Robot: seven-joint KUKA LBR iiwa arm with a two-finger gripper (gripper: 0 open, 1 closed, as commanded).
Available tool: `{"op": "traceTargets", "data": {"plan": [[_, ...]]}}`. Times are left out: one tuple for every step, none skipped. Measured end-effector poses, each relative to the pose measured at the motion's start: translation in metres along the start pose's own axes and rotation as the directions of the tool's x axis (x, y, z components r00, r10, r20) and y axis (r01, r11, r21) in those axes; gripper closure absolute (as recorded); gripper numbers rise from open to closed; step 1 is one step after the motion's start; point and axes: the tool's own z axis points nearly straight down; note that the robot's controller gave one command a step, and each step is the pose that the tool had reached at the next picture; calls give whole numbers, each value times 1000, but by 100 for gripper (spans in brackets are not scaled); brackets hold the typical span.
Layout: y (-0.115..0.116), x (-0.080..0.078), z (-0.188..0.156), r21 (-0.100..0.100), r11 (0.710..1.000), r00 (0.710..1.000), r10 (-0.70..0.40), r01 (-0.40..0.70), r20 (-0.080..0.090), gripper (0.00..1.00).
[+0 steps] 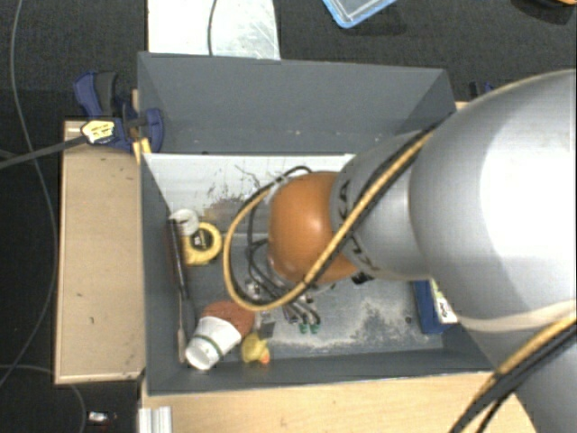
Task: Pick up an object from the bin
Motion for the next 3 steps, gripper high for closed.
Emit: {"op": "traceTargets", "data": {"plan": [[0,3,-1,0,1000,1000,-13,13,6,100],[-5,3,0,-1,997,997,74,-74,3,100],[-5,8,-11,1,988,988,-154,154,12,100]]}}
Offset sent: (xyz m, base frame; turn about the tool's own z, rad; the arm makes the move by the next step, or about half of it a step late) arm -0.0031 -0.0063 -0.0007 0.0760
